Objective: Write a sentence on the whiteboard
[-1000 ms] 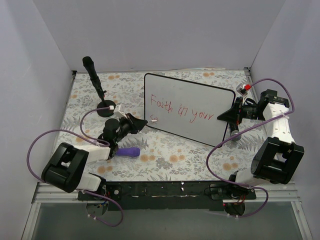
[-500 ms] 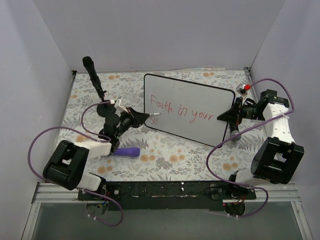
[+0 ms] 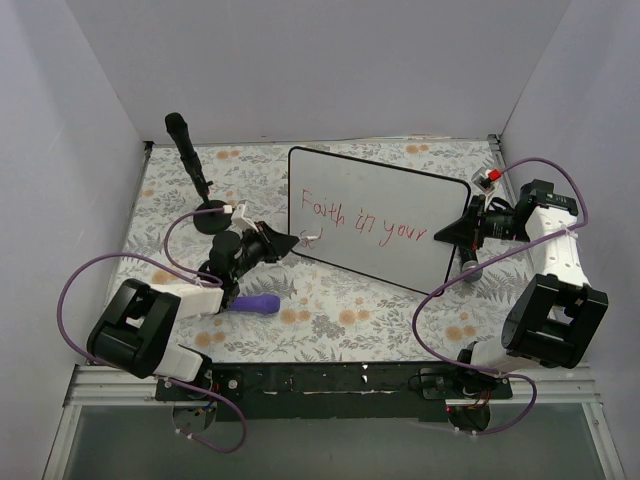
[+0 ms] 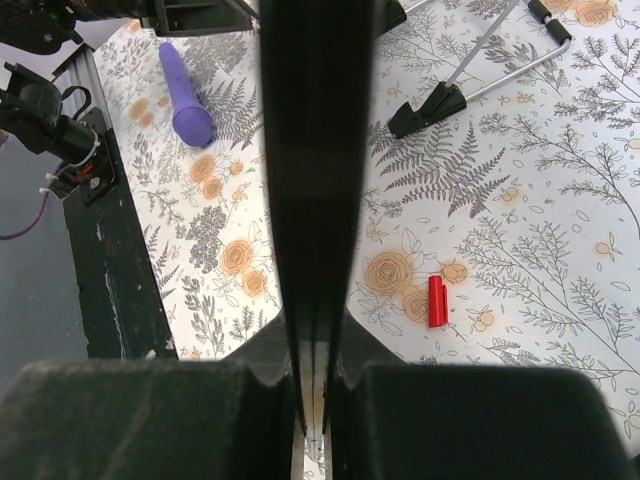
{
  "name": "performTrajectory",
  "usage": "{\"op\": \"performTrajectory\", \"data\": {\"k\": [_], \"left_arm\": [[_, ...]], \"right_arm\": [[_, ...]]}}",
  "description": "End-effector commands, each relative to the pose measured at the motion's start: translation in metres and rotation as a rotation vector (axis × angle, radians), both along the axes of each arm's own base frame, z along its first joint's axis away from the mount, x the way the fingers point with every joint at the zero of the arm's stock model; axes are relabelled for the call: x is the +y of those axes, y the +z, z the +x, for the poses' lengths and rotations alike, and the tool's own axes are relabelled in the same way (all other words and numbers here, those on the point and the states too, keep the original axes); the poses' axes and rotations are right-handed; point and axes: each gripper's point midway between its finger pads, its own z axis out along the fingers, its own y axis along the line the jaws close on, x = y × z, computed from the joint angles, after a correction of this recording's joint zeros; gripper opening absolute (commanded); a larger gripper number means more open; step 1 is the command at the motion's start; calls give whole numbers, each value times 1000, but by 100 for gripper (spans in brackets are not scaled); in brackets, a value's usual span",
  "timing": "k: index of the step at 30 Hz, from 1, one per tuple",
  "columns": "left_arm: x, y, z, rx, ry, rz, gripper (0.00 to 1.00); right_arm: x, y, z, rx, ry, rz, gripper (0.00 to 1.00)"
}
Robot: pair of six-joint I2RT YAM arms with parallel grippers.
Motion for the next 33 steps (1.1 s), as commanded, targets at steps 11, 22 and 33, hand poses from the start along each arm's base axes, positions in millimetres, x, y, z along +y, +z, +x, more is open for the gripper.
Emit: {"op": "performTrajectory", "data": {"k": [11, 22, 33], "left_arm": [[7, -32, -17, 76, -12, 66, 0], [-5, -29, -12, 78, -56, 51, 0], [-16, 0, -13, 18, -105, 0, 0]], "right_arm": [[-1, 1, -3, -50, 14, -62, 1], [-1, 1, -3, -53, 14, -63, 1], [-1, 1, -3, -55, 14, -65, 1]]}}
